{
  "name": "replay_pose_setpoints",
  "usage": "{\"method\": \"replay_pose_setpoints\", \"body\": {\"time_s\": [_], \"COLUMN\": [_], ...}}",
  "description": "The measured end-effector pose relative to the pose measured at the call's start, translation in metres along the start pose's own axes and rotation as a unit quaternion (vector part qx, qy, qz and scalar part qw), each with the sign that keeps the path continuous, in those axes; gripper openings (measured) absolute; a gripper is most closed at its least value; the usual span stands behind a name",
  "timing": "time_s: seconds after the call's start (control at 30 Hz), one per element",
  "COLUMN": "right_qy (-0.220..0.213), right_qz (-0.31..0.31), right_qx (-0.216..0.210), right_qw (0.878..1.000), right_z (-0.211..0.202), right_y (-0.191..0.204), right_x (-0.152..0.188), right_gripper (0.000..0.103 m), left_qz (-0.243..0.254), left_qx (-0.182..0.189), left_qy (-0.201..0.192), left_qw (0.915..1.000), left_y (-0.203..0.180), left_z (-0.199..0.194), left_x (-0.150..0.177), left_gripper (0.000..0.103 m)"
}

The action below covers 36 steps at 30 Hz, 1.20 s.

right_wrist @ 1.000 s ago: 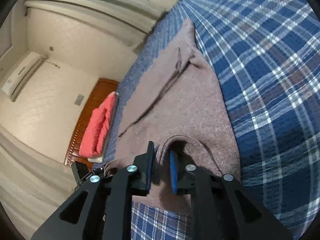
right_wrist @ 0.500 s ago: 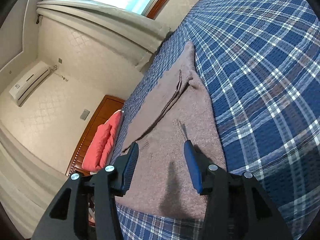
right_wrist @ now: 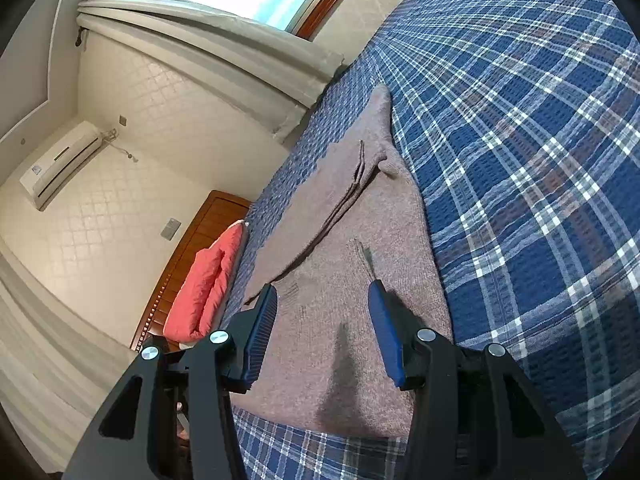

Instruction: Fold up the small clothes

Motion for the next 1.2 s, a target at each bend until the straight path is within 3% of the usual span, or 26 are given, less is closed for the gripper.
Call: {"method": "replay_pose_setpoints", "body": {"time_s": [0.27, 0.43, 0.67, 0.8, 0.9, 1.0, 1.03, 1.1, 1.2], "right_qy": [0.000, 0.000, -0.001, 0.000, 0.000, 0.000, 0.000, 0.004, 0.016], "right_qz": [0.001, 0.001, 0.001, 0.001, 0.001, 0.002, 0.003, 0.006, -0.002], "right_qx": [0.000, -0.001, -0.001, 0.000, 0.000, -0.001, 0.000, 0.009, 0.024], "right_qw": [1.000, 1.000, 1.000, 1.000, 1.000, 1.000, 1.000, 1.000, 1.000], "right_z": [0.000, 0.000, -0.001, -0.001, -0.001, -0.001, -0.001, -0.001, -0.003], "right_y": [0.000, 0.000, 0.001, 0.000, 0.000, 0.000, 0.000, -0.001, 0.005], "right_x": [0.000, 0.000, 0.001, 0.001, 0.001, 0.001, 0.001, 0.001, -0.001], "right_gripper": [0.048, 0.048, 0.049, 0.049, 0.049, 0.049, 0.049, 0.049, 0.054], "left_qz": [0.006, 0.001, 0.037, 0.072, 0.062, 0.045, 0.043, 0.049, 0.058], "left_qx": [0.010, 0.055, 0.081, 0.074, 0.050, 0.077, 0.087, 0.102, 0.096], "left_qy": [0.012, 0.022, 0.045, 0.067, 0.073, 0.073, 0.074, 0.074, 0.070], "left_qw": [0.9999, 0.9983, 0.9950, 0.9924, 0.9941, 0.9933, 0.9925, 0.9909, 0.9912], "left_y": [-0.002, -0.003, -0.013, -0.025, -0.018, -0.015, -0.015, -0.019, -0.021], "left_z": [0.005, 0.007, 0.013, 0.021, 0.027, 0.027, 0.026, 0.025, 0.025], "left_x": [-0.003, -0.006, -0.011, -0.009, -0.012, -0.015, -0.014, -0.012, -0.009], "left_gripper": [0.055, 0.055, 0.055, 0.055, 0.054, 0.054, 0.052, 0.036, 0.024]}}
Point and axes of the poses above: each gripper's, at about its wrist camera, not at the fingertips, and z roughly the way its jaws point, y to its left, x to its underside, the point moved 9 cm from there along z, roughly the way its jaws point, and after that the axes turned 15 degrees about y, right-handed, at the moved point
